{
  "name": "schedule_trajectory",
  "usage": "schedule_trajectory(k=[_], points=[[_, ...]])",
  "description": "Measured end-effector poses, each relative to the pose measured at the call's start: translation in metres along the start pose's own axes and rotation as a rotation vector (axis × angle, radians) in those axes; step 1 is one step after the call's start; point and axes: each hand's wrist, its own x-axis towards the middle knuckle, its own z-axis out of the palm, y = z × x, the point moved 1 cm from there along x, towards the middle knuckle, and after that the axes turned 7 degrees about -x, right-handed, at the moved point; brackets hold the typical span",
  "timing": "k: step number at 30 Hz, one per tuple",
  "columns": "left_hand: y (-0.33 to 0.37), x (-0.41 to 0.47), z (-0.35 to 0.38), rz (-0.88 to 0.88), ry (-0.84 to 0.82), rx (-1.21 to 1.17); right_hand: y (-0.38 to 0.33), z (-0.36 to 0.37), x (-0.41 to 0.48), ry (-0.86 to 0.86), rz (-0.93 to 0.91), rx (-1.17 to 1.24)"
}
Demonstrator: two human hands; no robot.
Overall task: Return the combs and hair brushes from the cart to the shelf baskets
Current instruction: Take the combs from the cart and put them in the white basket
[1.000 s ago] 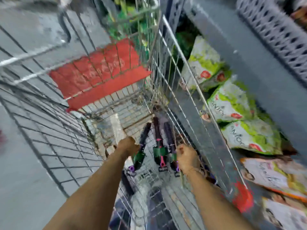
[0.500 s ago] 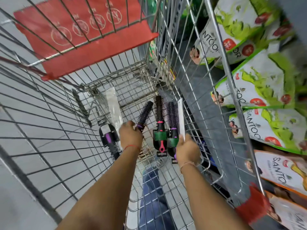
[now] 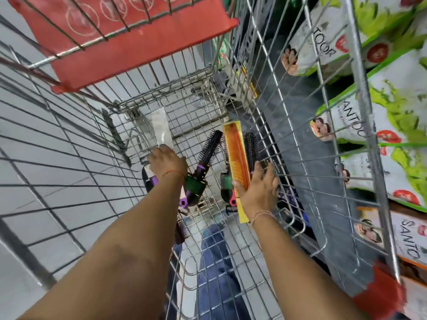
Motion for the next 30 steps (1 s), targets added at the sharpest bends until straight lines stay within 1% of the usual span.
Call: schedule_trajectory(k=[2,3,7,9,10,12,13,15,16,18,20,23,25,27,28,30], points=[[0.0,0.004,0.0,-0.005,0.035,-0.092,0.005,0.001,0.002,0.047,-0.007,0.01],[0.002,0.002,-0.004,-0.024,0.067,-0.198,0.005,0.002,0.003,0.071,-0.023,0.015],[0.01,-0.015,-0.023,-0.166,0.138,-0.763,0.002,0.002,0.003,0.066,-0.024,0.079],[0.017,-0.019,-0.028,-0.206,0.1,-0.973,0.0,-0.001,0.001,0.055,-0.016,0.094],[0.02,-0.019,-0.028,-0.205,0.037,-1.011,-0.001,-0.003,0.001,0.059,-0.021,0.094],[0.026,-0.018,-0.026,-0.19,-0.185,-0.954,-0.002,-0.006,0.001,0.056,-0.046,0.063],[0.027,-0.019,-0.023,-0.201,-0.256,-0.91,-0.003,-0.007,0.001,0.045,-0.061,0.023],[0.027,-0.026,-0.019,-0.192,-0.338,-0.755,-0.007,-0.008,0.002,0.003,-0.068,-0.067],[0.025,-0.029,-0.015,-0.139,-0.361,-0.656,-0.009,-0.01,0.002,-0.02,-0.051,-0.096],[0.021,-0.032,-0.01,-0.103,-0.317,-0.611,-0.014,-0.012,0.002,-0.061,0.022,-0.111],[0.02,-0.038,-0.011,-0.133,-0.255,-0.654,-0.017,-0.011,0.002,-0.108,0.116,-0.054],[0.024,-0.052,-0.024,-0.224,-0.051,-0.805,-0.013,-0.004,0.002,-0.143,0.262,0.11],[0.03,-0.065,-0.035,-0.244,0.092,-0.914,-0.01,0.0,-0.003,-0.155,0.26,0.157],[0.037,-0.077,-0.043,-0.189,0.203,-0.96,-0.011,0.002,-0.01,-0.154,0.217,0.288],[0.041,-0.084,-0.046,-0.149,0.231,-0.971,-0.013,-0.001,-0.016,-0.162,0.195,0.365],[0.047,-0.105,-0.053,-0.047,0.201,-0.96,-0.017,-0.01,-0.035,-0.148,0.137,0.444]])
